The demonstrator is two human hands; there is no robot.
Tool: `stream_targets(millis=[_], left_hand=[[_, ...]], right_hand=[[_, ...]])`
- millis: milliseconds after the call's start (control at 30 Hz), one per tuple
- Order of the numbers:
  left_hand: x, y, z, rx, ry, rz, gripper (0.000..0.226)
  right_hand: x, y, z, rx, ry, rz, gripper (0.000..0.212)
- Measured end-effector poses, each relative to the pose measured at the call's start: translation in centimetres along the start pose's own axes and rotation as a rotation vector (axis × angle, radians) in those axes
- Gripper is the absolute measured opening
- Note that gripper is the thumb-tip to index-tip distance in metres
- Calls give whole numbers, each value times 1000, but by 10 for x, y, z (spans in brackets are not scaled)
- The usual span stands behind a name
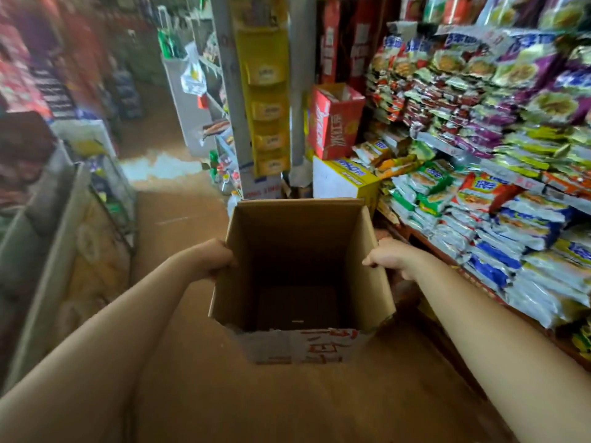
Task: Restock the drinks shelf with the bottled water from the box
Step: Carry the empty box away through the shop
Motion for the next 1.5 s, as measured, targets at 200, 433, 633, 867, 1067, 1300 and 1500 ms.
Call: stream_targets(millis=[200,433,633,867,1067,1300,1500], left_hand=[[-22,-29,-66,125,90,-84,15],[-34,-77,-138,213,149,-166,27],[-37,-120,-205,324,192,-221,30],[-61,-199,-297,398,254,-259,20],[-78,-302,-396,359,241,-273,24],[-78,-416,-533,371,195,-260,20],[-81,-527,-630,366,231,-275,34]], right_hand=[[-86,-45,34,-112,100,-60,31],[-207,-118,58,-228,323,-214,26],[-312,-184,89,-302,433,-306,20],[-430,-256,154,-358,430,-346,17],[-539,-332,212,-359,468,-299,19],[-687,-397,256,-295,507,-343,17],[-794,-480,296,-339,418,-330,13]])
Point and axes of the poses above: each hand's wrist, its own y-axis away from the middle knuckle, its own z-axis out of the palm, x = y × z, the point moved 7 cm from there along -y, towards the middle knuckle, and after that the axes turned 4 degrees about z, right-handed, at the moved point
